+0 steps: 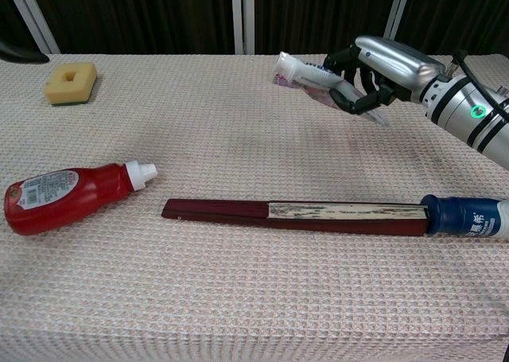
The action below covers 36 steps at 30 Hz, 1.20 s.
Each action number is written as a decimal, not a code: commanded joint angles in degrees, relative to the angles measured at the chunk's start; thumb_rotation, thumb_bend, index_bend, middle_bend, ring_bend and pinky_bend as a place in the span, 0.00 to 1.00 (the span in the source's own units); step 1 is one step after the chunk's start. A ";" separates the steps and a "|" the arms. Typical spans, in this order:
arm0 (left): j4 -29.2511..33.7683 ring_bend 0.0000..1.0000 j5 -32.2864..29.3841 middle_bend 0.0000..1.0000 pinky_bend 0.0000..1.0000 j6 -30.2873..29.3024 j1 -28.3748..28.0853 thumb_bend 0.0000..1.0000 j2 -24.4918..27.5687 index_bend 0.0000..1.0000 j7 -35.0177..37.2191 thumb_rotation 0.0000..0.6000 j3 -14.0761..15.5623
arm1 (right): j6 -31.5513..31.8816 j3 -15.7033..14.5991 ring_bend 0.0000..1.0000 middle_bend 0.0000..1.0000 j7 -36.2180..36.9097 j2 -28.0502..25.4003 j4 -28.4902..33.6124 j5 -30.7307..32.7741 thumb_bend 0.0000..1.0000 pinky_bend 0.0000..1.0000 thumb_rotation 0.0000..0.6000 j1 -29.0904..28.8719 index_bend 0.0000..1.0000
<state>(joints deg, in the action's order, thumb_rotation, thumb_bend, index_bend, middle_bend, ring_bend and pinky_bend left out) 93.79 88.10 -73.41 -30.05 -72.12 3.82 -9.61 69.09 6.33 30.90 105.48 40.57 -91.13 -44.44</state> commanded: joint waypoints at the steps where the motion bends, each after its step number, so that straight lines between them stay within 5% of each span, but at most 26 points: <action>1: 0.62 0.13 0.11 0.17 0.16 2.48 -2.66 0.09 -0.62 0.28 -2.45 1.00 -1.48 | 5.72 0.63 0.56 0.71 9.50 1.87 -2.94 -2.27 0.82 0.77 1.00 -1.64 0.85; 13: 0.82 0.13 -5.24 0.17 0.16 11.79 -12.17 0.11 -4.93 0.26 -7.05 1.00 -6.34 | 5.80 0.48 0.56 0.71 16.07 6.10 -7.78 -2.83 0.82 0.77 1.00 -5.52 0.85; 18: -0.22 0.13 -8.23 0.17 0.17 12.65 -14.20 0.18 -7.78 0.28 -8.19 1.00 -7.60 | 5.55 0.38 0.56 0.72 16.55 6.93 -8.16 -2.73 0.82 0.77 1.00 -6.58 0.85; 24: -1.86 0.13 -10.21 0.17 0.17 13.17 -15.41 0.28 -9.72 0.33 -8.55 1.00 -7.76 | 5.56 0.15 0.57 0.72 16.59 7.46 -8.54 -2.53 0.82 0.78 1.00 -7.00 0.86; 36: -4.22 0.13 -10.66 0.18 0.17 11.73 -16.19 0.29 -12.66 0.37 -8.39 1.00 -6.88 | 5.06 -0.10 0.57 0.72 17.32 7.68 -8.51 -1.78 0.82 0.78 1.00 -7.40 0.86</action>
<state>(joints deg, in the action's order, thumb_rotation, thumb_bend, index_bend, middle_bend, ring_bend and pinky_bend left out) 89.75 77.47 -61.57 -46.16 -84.60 -4.63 -16.52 74.14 6.23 48.22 113.15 32.06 -92.92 -51.83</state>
